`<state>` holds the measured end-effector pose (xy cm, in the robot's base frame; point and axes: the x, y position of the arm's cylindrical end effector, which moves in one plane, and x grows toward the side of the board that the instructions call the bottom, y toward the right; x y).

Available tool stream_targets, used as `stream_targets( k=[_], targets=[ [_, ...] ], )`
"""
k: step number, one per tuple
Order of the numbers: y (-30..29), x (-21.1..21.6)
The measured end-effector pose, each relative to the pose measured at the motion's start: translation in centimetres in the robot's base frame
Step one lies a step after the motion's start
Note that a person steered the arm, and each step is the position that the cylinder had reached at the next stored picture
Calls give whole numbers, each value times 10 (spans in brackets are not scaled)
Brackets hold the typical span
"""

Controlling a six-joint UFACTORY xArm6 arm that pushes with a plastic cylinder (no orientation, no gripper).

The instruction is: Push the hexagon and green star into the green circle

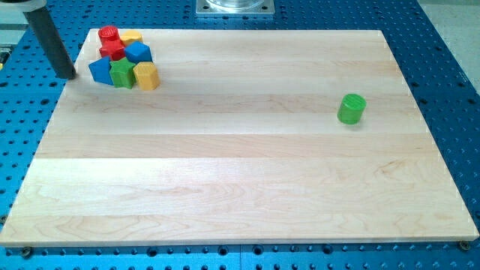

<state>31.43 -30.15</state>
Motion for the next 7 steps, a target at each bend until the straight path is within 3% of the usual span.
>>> stream_targets(
  k=[2,4,5,6,7],
  targets=[
    [40,-1],
    [116,3],
    [128,29],
    [211,52],
    [251,54]
  ],
)
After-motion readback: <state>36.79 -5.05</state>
